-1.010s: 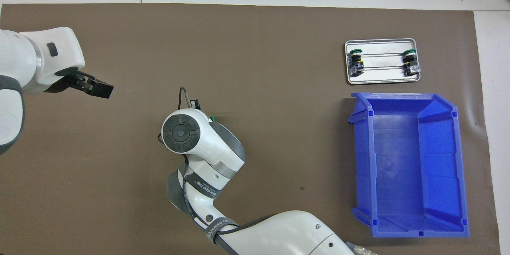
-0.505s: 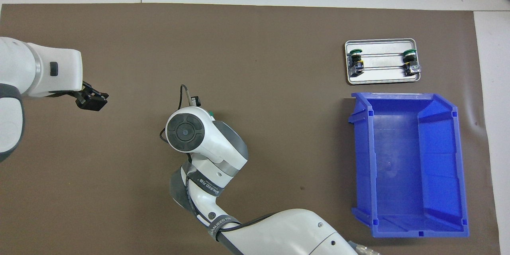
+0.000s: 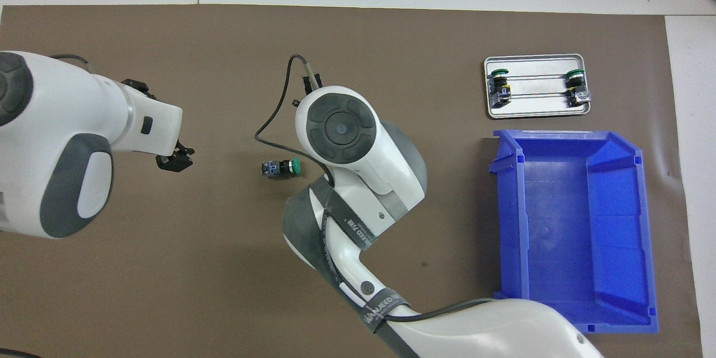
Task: Place and press button with both arms
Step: 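Withdraw the right gripper to rest while the left gripper approaches the button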
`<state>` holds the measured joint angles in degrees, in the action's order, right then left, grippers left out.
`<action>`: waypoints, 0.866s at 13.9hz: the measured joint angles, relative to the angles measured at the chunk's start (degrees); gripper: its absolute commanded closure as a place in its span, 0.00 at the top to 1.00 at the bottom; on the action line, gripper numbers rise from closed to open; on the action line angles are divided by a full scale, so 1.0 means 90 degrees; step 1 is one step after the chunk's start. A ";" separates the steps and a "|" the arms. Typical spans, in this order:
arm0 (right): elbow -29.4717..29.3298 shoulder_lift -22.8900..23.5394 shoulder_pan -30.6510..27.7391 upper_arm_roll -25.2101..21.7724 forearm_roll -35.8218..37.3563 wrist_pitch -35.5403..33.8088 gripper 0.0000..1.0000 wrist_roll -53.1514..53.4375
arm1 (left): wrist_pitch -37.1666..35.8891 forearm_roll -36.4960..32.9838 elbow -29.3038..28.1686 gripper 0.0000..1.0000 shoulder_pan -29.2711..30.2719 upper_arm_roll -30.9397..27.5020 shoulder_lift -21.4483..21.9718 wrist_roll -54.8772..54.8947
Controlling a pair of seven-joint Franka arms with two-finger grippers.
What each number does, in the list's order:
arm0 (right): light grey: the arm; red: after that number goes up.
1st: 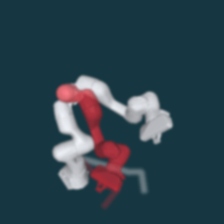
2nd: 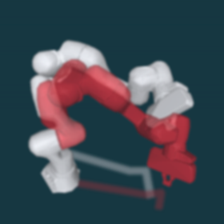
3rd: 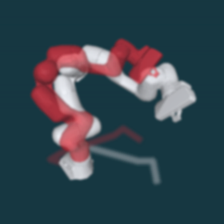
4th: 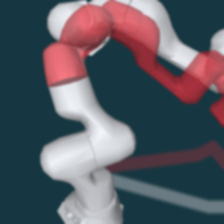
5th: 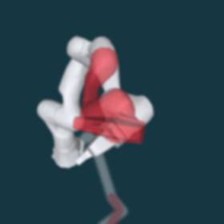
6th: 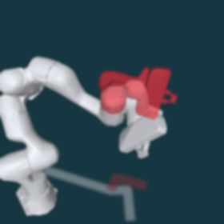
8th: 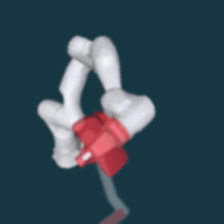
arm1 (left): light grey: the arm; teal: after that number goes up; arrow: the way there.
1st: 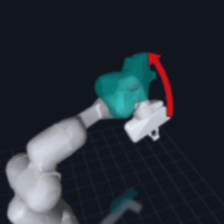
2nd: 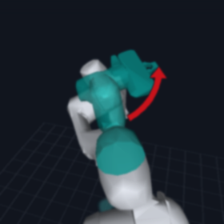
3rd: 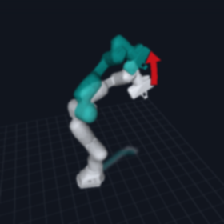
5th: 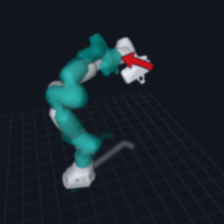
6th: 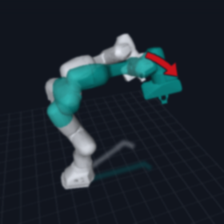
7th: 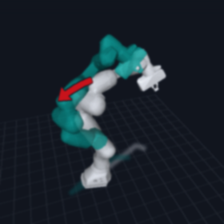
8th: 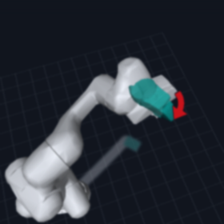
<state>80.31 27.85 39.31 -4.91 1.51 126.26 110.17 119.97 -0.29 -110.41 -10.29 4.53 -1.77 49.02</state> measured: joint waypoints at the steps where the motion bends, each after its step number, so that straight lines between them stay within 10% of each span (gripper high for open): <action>1: 0.0150 -0.0279 -0.0228 -0.0006 0.0000 -0.0162 1.00 -0.0442 | 0.0288 0.0103 -0.0078 1.00 -0.0174 0.0007 -0.0142 0.0000; 12: 0.0467 -0.1966 -0.2686 -0.0014 -0.0059 -0.2062 1.00 -0.6153 | 0.2062 0.0619 -0.1053 1.00 -0.1265 0.0020 -0.1222 -0.0014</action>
<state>84.51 10.15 15.14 -5.03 0.97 107.70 54.79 138.53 5.28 -119.89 -21.67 4.70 -12.77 48.90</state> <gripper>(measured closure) 0.000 0.000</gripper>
